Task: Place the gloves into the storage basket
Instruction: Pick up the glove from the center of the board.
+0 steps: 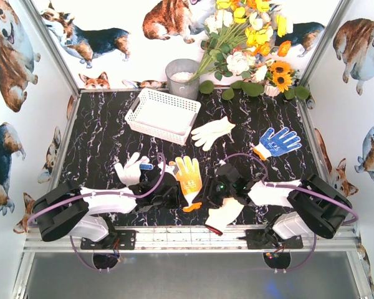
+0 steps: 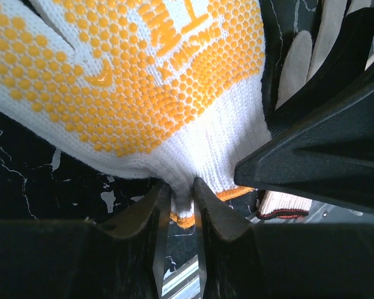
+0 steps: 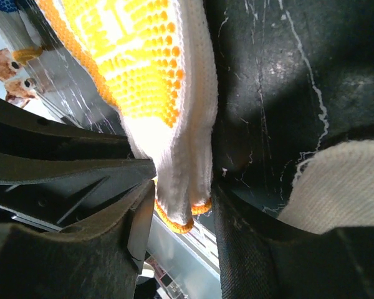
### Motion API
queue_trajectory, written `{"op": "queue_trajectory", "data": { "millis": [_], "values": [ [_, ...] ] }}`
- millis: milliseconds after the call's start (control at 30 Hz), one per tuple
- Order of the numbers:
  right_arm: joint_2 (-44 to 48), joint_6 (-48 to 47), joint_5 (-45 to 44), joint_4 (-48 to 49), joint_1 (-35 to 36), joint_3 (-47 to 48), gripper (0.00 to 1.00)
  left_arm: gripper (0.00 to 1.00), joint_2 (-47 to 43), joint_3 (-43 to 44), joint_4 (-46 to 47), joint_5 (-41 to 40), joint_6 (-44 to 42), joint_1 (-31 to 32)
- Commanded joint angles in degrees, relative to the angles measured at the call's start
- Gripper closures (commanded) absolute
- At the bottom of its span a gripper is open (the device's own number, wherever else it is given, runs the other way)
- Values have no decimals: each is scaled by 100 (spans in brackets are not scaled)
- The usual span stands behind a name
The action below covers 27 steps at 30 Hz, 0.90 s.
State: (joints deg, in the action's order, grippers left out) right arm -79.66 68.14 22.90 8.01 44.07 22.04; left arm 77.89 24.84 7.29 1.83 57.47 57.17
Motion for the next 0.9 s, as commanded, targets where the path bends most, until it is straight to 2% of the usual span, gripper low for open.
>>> {"op": "queue_trajectory", "data": {
  "millis": [0, 167, 433, 600, 733, 867],
  "values": [
    [-147, 138, -113, -41, 5, -156, 54, 85, 182, -84, -870, -339, -105, 123],
    [-22, 278, -132, -48, 5, -193, 46, 87, -18, -96, -1128, -534, -75, 152],
    [330, 451, -351, -247, 5, -347, 41, 90, -190, -199, -1122, -631, 22, 176],
    [-36, 462, -191, -76, 99, -168, 43, 91, -22, -63, -1043, -585, 1, 250],
    [-263, 727, -209, 166, 284, -250, 54, 91, -8, -32, -1075, -630, 29, 281],
    [-249, 914, -356, 156, 360, -418, 56, 91, -74, -54, -1087, -689, 65, 305]
  ]
}}
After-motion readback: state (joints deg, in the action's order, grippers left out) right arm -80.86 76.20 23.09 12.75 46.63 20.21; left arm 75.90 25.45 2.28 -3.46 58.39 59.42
